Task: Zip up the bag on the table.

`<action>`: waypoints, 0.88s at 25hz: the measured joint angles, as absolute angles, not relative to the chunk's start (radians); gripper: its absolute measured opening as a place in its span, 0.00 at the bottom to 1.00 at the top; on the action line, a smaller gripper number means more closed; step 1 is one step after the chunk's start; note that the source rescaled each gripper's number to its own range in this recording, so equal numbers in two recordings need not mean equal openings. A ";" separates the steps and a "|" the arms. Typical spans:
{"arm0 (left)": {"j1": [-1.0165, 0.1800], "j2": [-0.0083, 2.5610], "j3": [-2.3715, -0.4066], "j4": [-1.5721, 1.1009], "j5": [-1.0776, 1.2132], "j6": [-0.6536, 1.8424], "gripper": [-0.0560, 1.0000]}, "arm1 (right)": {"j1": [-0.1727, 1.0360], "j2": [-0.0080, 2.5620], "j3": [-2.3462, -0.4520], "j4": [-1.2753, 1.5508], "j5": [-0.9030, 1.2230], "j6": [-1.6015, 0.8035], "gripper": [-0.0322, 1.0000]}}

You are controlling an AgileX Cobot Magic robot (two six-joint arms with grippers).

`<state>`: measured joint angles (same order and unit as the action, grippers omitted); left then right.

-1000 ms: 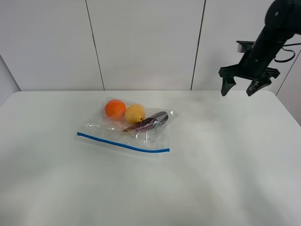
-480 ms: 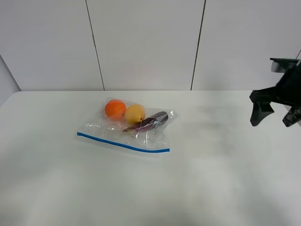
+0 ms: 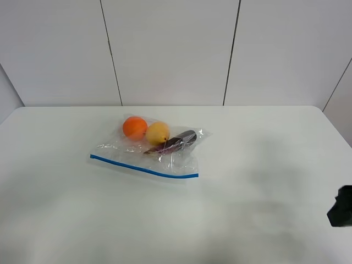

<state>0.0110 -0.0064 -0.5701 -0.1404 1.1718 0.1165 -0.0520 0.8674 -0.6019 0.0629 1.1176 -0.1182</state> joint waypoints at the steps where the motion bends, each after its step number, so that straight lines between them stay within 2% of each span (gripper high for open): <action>1: 0.011 -0.006 -0.570 -0.140 1.172 0.117 1.00 | -0.052 0.797 -0.564 0.063 1.098 -0.107 0.90; 7: 0.011 -0.006 -0.570 -0.140 1.172 0.117 1.00 | -0.052 0.414 -0.497 0.066 1.025 -0.088 0.90; 14: 0.011 -0.006 -0.570 -0.140 1.173 0.117 1.00 | -0.052 0.109 -0.494 0.067 1.024 -0.088 0.90; 22: 0.011 -0.006 -0.570 -0.140 1.173 0.117 1.00 | -0.044 -0.006 -0.493 0.067 1.026 -0.088 0.90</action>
